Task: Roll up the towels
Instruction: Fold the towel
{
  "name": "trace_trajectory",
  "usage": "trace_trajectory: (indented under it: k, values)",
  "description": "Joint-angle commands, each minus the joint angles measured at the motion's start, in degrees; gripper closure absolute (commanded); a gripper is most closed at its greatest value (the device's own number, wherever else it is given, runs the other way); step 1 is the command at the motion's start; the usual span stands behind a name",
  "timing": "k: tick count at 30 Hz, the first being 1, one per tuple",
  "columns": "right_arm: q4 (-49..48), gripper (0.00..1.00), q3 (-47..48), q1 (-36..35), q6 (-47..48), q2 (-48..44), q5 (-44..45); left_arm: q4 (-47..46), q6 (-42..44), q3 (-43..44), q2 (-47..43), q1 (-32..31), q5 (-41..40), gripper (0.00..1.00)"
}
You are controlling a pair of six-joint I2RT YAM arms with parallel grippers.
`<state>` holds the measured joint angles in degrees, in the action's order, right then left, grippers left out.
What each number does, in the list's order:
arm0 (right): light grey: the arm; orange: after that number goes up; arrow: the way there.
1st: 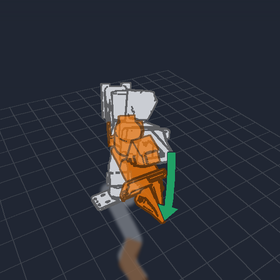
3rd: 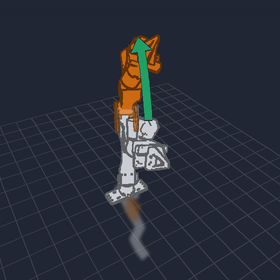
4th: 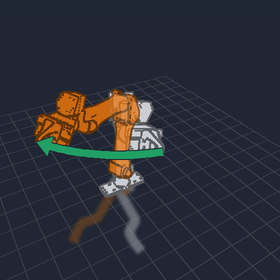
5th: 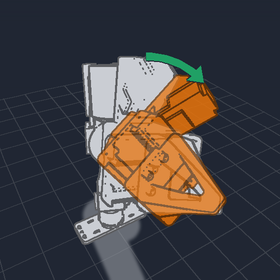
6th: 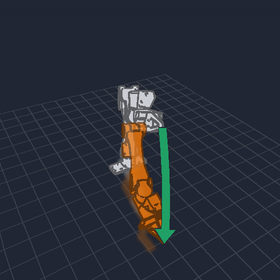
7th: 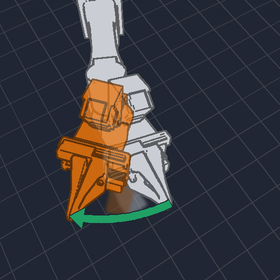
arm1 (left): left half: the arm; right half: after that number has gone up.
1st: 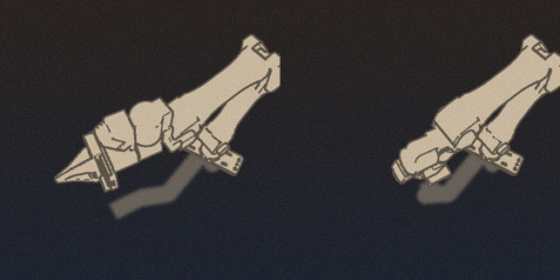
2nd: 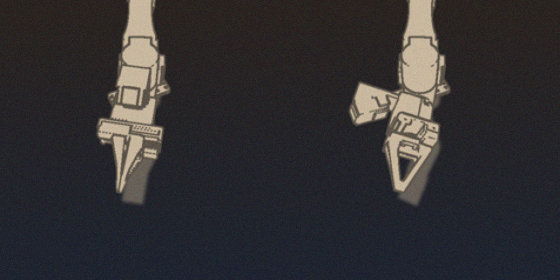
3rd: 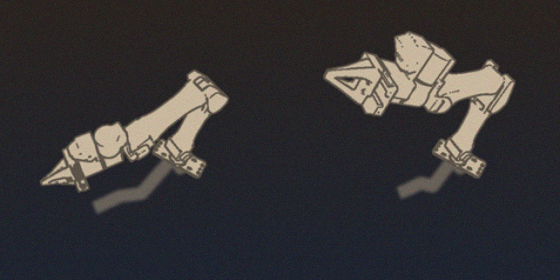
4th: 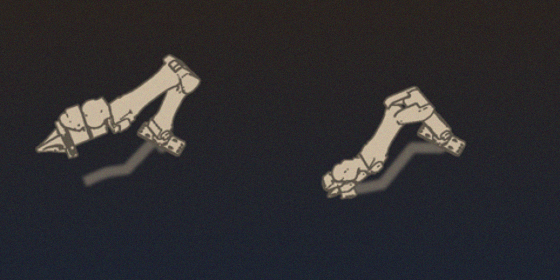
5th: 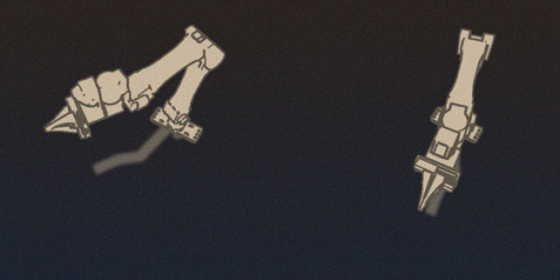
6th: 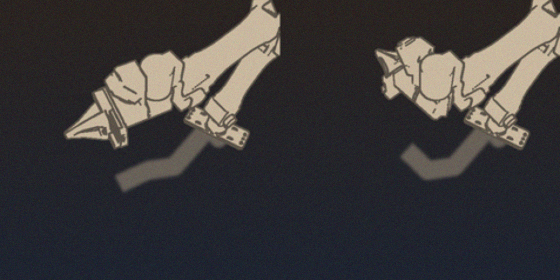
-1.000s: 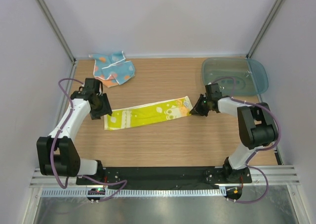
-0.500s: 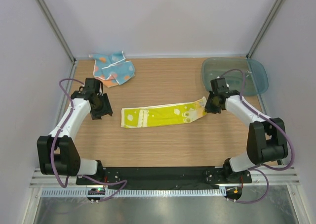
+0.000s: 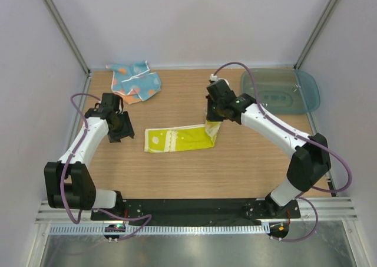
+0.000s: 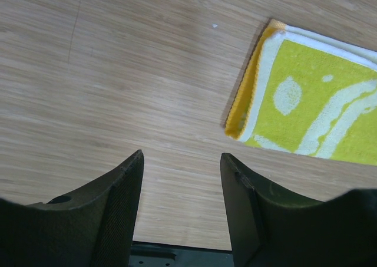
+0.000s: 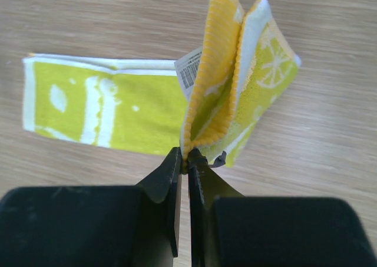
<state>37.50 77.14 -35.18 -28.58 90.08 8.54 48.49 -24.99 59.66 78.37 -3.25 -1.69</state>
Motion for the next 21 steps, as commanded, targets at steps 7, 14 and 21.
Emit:
trace_trajectory:
  k: [7,14,21]
  values:
    - [1.97,0.98,16.61,-12.28,1.07,9.05,0.78,0.9,0.21,1.07,-2.17,-0.01,-5.42,0.43]
    - [3.02,0.98,23.75,-18.6,0.98,15.73,1.48,1.52,-0.23,1.07,-2.17,-0.01,-7.53,0.42]
    - [2.23,0.98,27.09,-22.83,0.63,21.71,1.57,1.87,-0.32,1.25,-1.9,0.26,-8.24,0.42]
